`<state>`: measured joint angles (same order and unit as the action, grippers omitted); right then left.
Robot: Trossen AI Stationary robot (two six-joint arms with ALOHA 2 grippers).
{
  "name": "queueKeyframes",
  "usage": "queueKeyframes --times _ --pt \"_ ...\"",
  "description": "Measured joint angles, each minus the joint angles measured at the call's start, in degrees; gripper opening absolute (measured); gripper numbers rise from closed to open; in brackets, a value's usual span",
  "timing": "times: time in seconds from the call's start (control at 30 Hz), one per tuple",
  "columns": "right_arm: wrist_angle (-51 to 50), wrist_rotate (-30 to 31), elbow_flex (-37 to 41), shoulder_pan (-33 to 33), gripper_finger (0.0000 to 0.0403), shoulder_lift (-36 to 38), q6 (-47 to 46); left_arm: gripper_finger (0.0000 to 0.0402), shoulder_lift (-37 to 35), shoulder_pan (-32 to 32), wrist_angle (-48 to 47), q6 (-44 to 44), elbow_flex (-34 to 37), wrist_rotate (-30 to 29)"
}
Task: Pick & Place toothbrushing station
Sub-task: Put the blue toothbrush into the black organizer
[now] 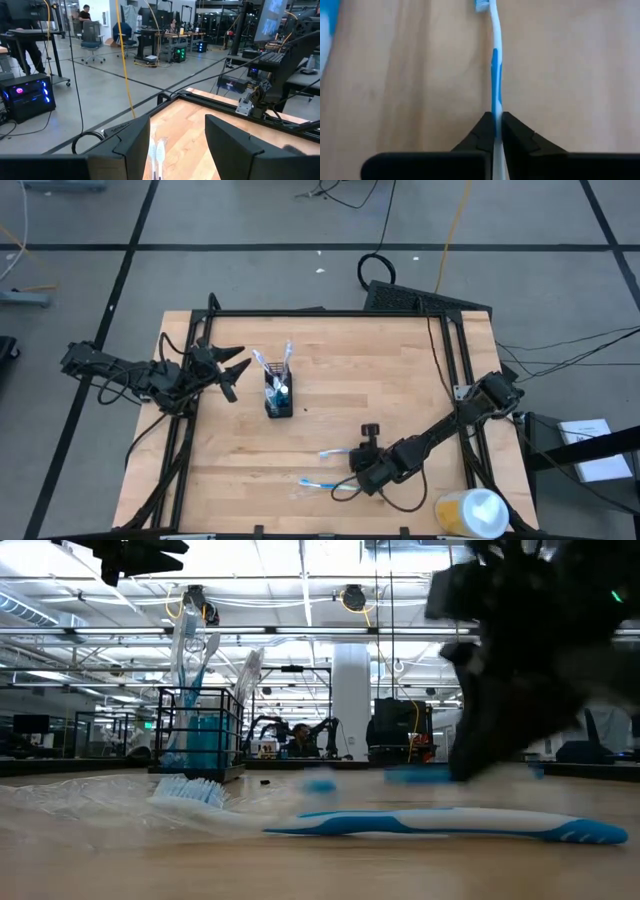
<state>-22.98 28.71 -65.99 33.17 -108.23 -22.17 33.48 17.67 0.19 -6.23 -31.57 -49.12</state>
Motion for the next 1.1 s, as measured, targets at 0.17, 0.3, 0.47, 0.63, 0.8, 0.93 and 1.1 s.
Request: queueKeyframes --times 0.17,0.3,0.47,0.63,0.8,0.93,1.1 --pt "-2.3 4.5 0.3 -1.8 0.0008 5.4 1.8 0.0196 0.0 0.0 0.0 0.0 0.0 0.0" --pt "-0.3 7.9 4.5 -4.3 0.0007 10.0 4.3 0.0196 0.0 0.0 0.0 0.0 0.0 0.0" --pt "10.3 8.4 15.2 -10.2 0.0008 18.2 7.2 0.0196 0.0 0.0 0.0 0.0 0.0 0.0" --pt "32.2 4.2 27.5 -17.6 0.0008 25.8 12.0 0.0196 0.0 0.0 0.4 2.6 0.0 0.0" --pt "56.3 -5.1 35.3 -24.9 0.0008 27.3 19.3 0.0196 0.8 -0.4 4.1 14.7 0.0 3.2" --pt "64.6 -12.3 36.0 -30.5 0.0006 27.2 23.7 0.0196 4.5 -2.7 7.7 20.3 0.0 10.8" --pt "75.2 -18.7 36.0 -35.7 0.0004 27.3 27.8 0.0196 12.4 -7.0 19.6 28.2 0.0 22.8"
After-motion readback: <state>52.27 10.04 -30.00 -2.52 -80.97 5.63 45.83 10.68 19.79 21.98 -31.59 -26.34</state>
